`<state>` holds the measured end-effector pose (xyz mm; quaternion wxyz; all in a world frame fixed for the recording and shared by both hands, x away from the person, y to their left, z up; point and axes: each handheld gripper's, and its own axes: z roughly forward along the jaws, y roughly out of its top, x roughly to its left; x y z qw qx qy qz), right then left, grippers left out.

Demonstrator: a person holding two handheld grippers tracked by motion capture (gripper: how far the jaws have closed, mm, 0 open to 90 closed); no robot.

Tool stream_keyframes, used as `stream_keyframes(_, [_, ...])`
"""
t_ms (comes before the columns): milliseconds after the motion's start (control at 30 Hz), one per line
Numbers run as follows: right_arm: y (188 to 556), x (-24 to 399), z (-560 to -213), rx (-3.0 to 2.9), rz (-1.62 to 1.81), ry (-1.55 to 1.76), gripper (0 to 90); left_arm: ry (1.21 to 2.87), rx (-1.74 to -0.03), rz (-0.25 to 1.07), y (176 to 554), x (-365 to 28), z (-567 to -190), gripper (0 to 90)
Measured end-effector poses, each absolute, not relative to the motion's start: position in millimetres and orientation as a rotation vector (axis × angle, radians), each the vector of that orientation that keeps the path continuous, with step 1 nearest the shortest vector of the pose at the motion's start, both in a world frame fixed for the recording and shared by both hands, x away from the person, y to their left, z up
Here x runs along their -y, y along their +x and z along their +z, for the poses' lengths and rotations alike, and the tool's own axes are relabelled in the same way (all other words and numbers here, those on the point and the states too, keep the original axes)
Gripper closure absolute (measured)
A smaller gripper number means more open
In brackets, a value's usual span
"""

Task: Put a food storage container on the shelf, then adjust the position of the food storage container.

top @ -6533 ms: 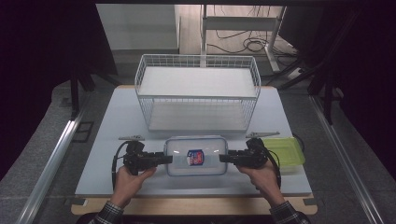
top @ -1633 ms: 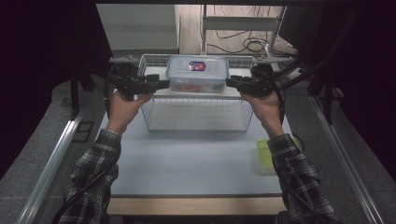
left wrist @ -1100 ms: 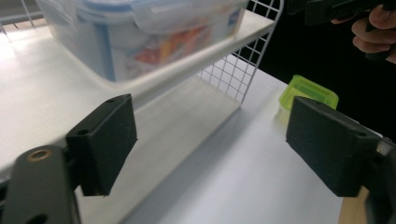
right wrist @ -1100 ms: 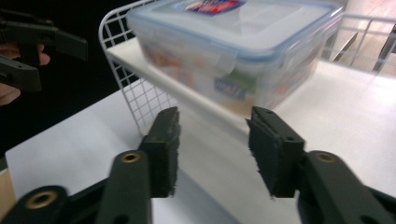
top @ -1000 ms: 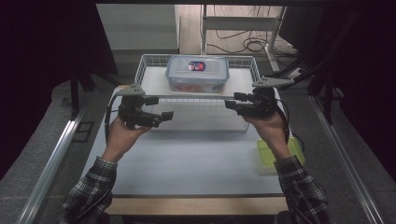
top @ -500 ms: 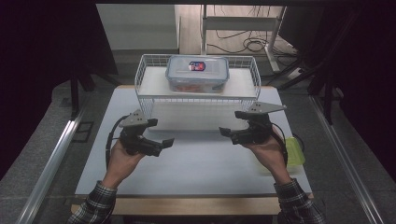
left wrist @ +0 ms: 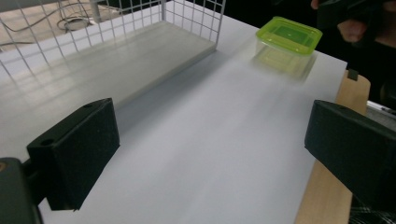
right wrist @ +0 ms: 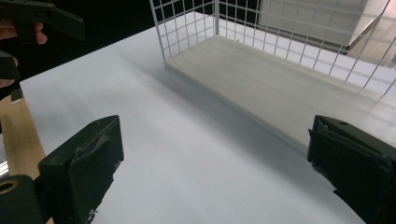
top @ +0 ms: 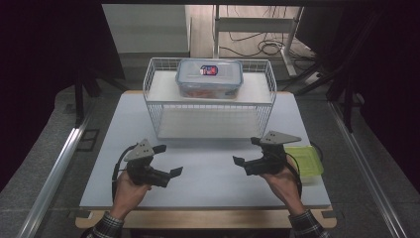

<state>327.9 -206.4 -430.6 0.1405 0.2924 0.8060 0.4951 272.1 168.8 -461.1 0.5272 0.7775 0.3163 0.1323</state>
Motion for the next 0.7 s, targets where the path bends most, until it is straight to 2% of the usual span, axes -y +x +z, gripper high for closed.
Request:
stream_keyframes(233, [315,207,-450,-2.351,1.423,0.815,3.5,1.937,-0.768,0.382,256,-162,-486,3.4])
stream_keyframes(467, [314,205,-469,-2.419,1.368,0.872,3.3,1.981,-0.854,0.365,252,-169,-504,3.5])
stream_keyframes(700, [323,216,-473,-2.391,1.314,0.994,0.6,1.984,-0.883,0.345,256,-173,-512,3.6])
